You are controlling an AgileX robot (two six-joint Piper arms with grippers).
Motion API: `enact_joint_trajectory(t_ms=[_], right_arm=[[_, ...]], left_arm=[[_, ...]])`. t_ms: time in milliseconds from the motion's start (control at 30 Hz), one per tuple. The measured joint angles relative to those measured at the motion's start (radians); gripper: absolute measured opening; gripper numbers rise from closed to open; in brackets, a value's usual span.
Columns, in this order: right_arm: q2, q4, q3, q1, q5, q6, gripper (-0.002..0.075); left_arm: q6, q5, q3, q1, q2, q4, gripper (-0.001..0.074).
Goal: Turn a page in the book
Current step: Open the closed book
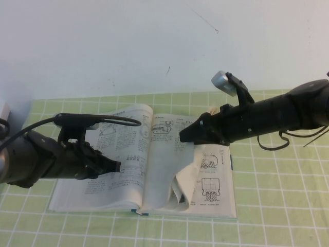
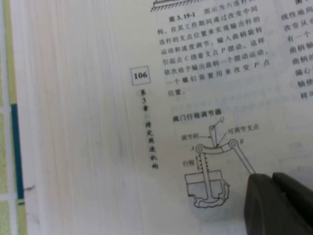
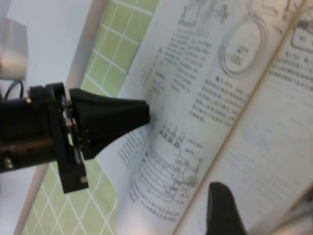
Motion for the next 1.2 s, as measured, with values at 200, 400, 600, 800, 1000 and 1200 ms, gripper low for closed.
enact_joint_trajectory(t_ms=[200,400,600,800,1000,1200], right_arm=[[0.0,-0.133,-0.052,0.0,0.002,0.136,0.0375],[0.022,-0.358,-0.054,0.0,0.017,0.304,0.0375],[0.071,-0.377,-0.054,0.0,0.029,0.334,0.0375],[0.076,-0.297,-0.054,0.0,0.046,0.267,0.0375],[0.076,-0.144,-0.054,0.0,0.07,0.151,0.0375],[0.076,-0.028,-0.054,0.0,0.105,0.046,0.0375]], left_arm=[[0.0,0.0,0.0,0.0,0.0,0.0,-0.0004],[0.0,-0.002,0.0,0.0,0.0,0.0,-0.0004],[0.0,-0.005,0.0,0.0,0.0,0.0,-0.0004],[0.0,-0.005,0.0,0.0,0.0,-0.033,-0.0004],[0.0,0.052,-0.034,0.0,0.0,-0.042,-0.0004],[0.0,0.128,-0.065,0.0,-0.032,-0.042,-0.0004]])
